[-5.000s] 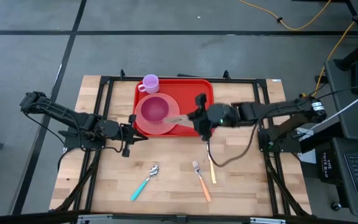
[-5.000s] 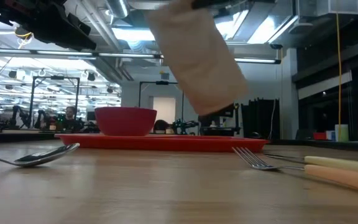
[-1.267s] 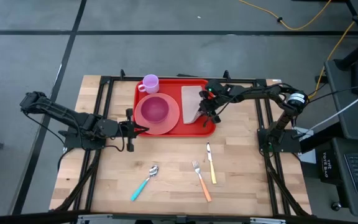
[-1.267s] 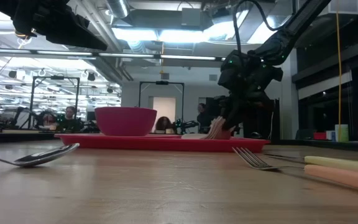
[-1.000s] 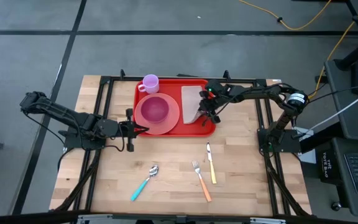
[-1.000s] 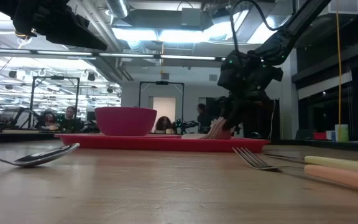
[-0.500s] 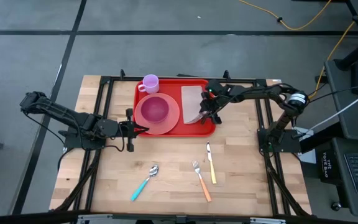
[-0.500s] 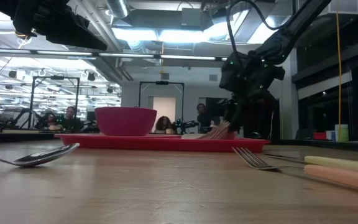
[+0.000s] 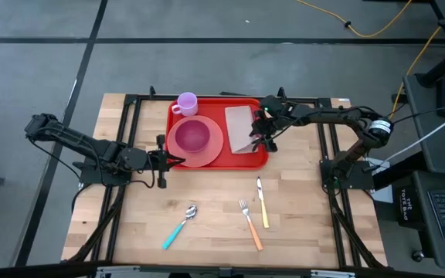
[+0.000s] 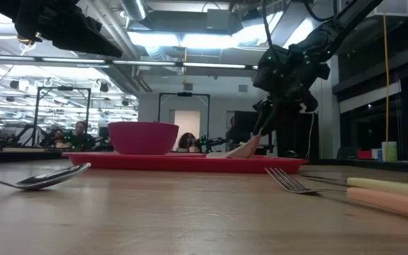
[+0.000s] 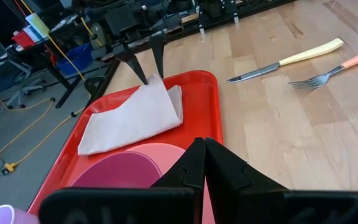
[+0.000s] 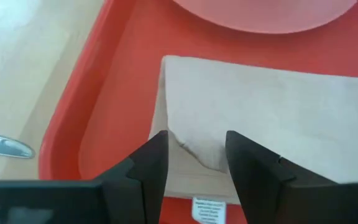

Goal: Set up tray
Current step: Put the white table napkin on top of the orange serving tray to the right of the light orange plate

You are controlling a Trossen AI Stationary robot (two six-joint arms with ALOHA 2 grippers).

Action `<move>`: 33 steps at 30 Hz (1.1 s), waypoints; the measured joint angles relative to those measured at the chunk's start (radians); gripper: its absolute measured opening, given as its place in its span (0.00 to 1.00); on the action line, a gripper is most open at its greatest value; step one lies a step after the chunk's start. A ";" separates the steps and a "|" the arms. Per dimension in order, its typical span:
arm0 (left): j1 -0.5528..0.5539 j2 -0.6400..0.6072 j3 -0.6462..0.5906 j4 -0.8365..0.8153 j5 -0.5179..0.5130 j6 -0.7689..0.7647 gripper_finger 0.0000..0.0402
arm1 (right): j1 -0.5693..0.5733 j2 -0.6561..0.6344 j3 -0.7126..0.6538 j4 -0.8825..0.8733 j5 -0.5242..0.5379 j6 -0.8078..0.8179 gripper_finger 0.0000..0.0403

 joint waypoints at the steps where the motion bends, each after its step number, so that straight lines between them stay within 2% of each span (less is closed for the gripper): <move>1: 0.000 0.000 0.000 0.000 0.000 0.000 0.01 | 0.000 0.001 0.000 -0.008 -0.009 0.000 0.41; 23: 0.000 0.000 0.000 0.000 0.000 0.000 0.01 | 0.026 0.004 0.000 -0.005 -0.015 0.058 0.41; 28: 0.000 0.000 0.000 0.000 0.000 0.000 0.01 | 0.034 0.004 0.000 -0.006 -0.014 0.122 0.41; 33: 0.000 0.000 0.000 0.000 0.000 0.000 0.01 | 0.034 0.005 0.000 -0.026 0.013 0.130 0.48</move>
